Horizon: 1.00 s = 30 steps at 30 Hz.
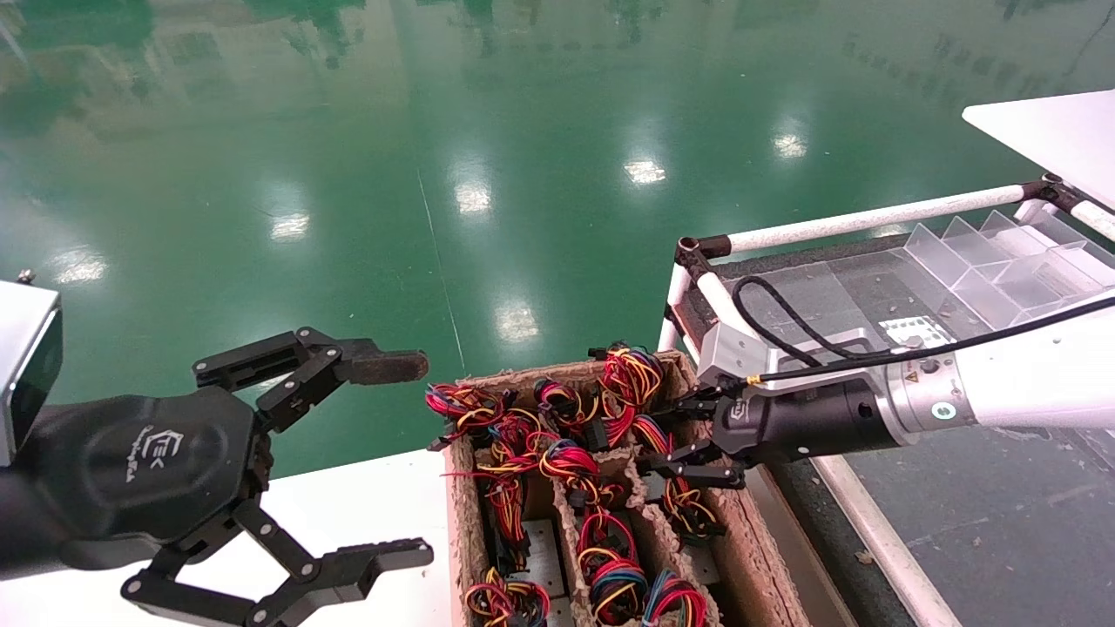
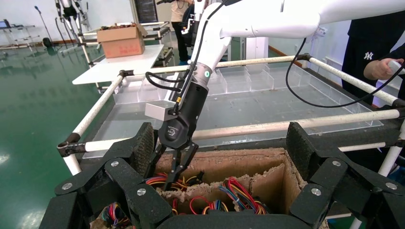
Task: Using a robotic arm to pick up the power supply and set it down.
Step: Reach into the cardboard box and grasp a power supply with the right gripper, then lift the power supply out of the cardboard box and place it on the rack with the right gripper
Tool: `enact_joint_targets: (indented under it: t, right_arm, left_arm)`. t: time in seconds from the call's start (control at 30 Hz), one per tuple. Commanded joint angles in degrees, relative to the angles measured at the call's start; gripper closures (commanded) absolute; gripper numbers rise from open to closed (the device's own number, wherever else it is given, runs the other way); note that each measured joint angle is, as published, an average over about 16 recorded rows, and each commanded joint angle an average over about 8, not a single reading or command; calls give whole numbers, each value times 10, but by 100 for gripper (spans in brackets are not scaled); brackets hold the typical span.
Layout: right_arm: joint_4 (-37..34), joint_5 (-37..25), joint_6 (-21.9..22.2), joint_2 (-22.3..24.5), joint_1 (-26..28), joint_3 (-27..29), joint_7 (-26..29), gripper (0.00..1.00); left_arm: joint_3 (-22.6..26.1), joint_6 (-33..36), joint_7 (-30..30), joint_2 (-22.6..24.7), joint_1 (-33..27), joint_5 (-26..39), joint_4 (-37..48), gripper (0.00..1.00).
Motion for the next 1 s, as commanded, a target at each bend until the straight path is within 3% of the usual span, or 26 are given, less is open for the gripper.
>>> enact_joint_targets:
  t: [0.03, 0.6, 1.0]
  right_arm:
    - [-8, -2, 2, -2, 3, -1, -6, 100]
    - [-57, 8, -20, -7, 11, 4, -32, 100]
    - [-65, 63, -49, 24, 12, 41, -56, 100]
  left_arm:
    - [0, 0, 0, 0, 0, 0, 0, 0]
    - [0, 0, 0, 0, 0, 0, 0, 0]
    - [0, 0, 0, 0, 0, 0, 0, 0]
